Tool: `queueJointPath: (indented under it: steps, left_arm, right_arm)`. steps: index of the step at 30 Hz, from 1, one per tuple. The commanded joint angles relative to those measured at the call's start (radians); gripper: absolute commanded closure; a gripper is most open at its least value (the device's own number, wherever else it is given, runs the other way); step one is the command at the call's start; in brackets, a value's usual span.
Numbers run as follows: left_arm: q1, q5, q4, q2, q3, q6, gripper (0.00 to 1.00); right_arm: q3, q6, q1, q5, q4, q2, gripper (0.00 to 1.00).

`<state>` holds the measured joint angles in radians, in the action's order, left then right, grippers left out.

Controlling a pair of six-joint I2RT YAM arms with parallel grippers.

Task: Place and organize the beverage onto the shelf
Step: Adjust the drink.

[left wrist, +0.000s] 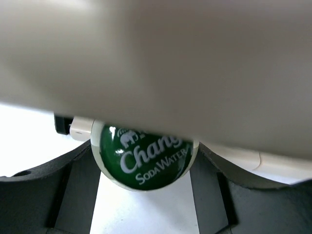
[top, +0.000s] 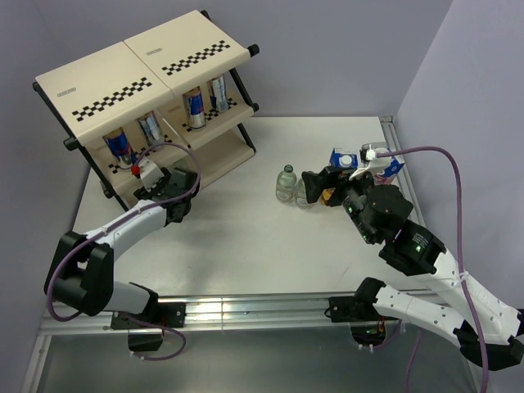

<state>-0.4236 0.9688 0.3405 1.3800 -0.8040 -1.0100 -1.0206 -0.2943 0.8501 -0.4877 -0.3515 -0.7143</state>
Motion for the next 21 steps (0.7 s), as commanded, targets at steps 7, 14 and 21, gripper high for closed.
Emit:
queueJointPath:
  steps: [7,14,21]
  left_arm:
    - [0.026,-0.004,0.009,0.019,-0.092,-0.038,1.00]
    - [0.071,-0.021,-0.043,0.016,-0.090,-0.006,1.00]
    - [0.078,0.008,-0.172,-0.025,-0.035,0.062,1.00]
  right_arm:
    - [0.002,0.004,-0.006,-0.002,0.032,0.009,0.00]
    - [0.005,0.004,-0.005,0.003,0.029,0.015,0.00]
    - [0.005,0.006,-0.005,0.008,0.029,0.004,0.00]
